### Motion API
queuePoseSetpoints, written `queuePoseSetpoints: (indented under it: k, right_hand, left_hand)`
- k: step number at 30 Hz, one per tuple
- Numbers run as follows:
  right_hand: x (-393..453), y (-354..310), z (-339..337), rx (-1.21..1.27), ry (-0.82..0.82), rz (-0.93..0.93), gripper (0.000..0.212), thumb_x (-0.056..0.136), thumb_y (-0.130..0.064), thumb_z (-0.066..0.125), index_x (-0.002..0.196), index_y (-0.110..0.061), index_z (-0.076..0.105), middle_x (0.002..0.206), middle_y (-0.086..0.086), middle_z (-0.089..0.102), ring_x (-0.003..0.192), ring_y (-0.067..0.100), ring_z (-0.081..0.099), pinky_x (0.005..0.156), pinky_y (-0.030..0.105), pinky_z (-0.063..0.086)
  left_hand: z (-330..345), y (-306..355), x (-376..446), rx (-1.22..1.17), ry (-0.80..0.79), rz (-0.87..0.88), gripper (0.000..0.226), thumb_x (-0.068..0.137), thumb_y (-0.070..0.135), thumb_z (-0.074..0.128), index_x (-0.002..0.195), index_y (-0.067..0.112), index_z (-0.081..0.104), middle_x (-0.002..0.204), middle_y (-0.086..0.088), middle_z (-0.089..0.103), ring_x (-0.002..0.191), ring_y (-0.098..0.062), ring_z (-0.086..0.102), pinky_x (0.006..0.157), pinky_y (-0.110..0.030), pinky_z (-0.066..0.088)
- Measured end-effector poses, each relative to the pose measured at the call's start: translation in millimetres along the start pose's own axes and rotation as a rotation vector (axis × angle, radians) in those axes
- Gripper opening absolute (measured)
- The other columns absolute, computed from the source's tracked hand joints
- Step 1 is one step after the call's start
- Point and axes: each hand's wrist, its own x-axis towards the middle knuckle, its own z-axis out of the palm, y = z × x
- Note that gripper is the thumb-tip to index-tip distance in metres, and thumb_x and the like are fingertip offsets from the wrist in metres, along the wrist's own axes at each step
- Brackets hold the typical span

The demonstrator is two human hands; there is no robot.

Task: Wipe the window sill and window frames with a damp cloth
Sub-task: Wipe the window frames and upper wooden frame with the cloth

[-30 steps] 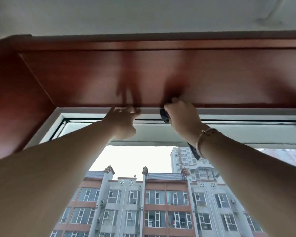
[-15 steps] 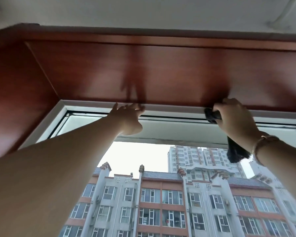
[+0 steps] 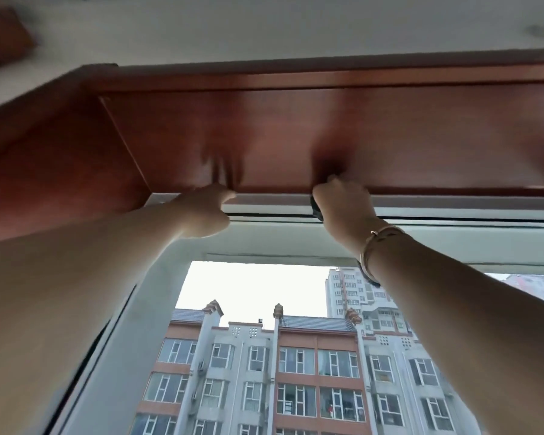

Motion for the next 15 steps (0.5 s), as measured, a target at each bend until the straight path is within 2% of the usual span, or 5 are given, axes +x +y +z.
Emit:
queuePoseSetpoints:
  k: [2, 5, 7, 10, 15]
  right_hand:
    - [7, -24, -6, 0.008, -0.007, -0.016, 0.027, 0.085, 0.005, 0.053, 0.107, -0.005, 0.065, 0.109, 0.012, 0.061, 0.104, 0.032, 0.057, 0.076, 0.036, 0.05]
    - [20, -60, -8, 0.015, 0.01, -0.029, 0.031, 0.08, 0.009, 0.053, 0.105, -0.004, 0.065, 0.107, 0.012, 0.062, 0.104, 0.032, 0.056, 0.076, 0.036, 0.05]
    - [28, -84, -9, 0.03, 0.027, -0.038, 0.031, 0.079, 0.008, 0.055, 0.105, -0.005, 0.066, 0.106, 0.012, 0.062, 0.103, 0.031, 0.055, 0.075, 0.035, 0.05]
    - [39, -115, -7, 0.089, 0.076, -0.055, 0.028, 0.081, 0.004, 0.057, 0.106, -0.007, 0.066, 0.105, 0.01, 0.062, 0.103, 0.029, 0.055, 0.072, 0.035, 0.051]
    - [37, -117, -4, 0.231, 0.195, -0.081, 0.021, 0.08, 0.002, 0.055, 0.094, -0.006, 0.068, 0.1, 0.012, 0.06, 0.099, 0.032, 0.054, 0.067, 0.036, 0.049]
  left_hand:
    - [2, -21, -2, 0.062, -0.023, -0.019, 0.066, 0.087, 0.006, 0.045, 0.149, 0.022, 0.028, 0.158, -0.003, 0.02, 0.144, -0.022, 0.02, 0.118, -0.033, 0.018]
    - [5, -45, -8, 0.076, -0.096, 0.003, 0.076, 0.081, 0.002, 0.041, 0.15, 0.029, 0.022, 0.158, 0.016, 0.01, 0.143, -0.017, 0.025, 0.113, -0.03, 0.029]
    - [7, -54, -7, 0.07, -0.069, 0.039, 0.08, 0.078, 0.003, 0.039, 0.15, 0.033, 0.021, 0.157, 0.022, 0.01, 0.141, -0.018, 0.028, 0.111, -0.03, 0.032]
    - [5, -57, 2, 0.144, 0.023, 0.097, 0.076, 0.078, 0.011, 0.044, 0.147, 0.035, 0.027, 0.157, 0.013, 0.019, 0.144, -0.018, 0.022, 0.116, -0.032, 0.021]
    - [-8, -59, 13, 0.04, -0.025, -0.015, 0.075, 0.062, 0.028, 0.039, 0.136, 0.044, 0.043, 0.154, 0.005, 0.029, 0.144, -0.022, 0.02, 0.118, -0.038, 0.014]
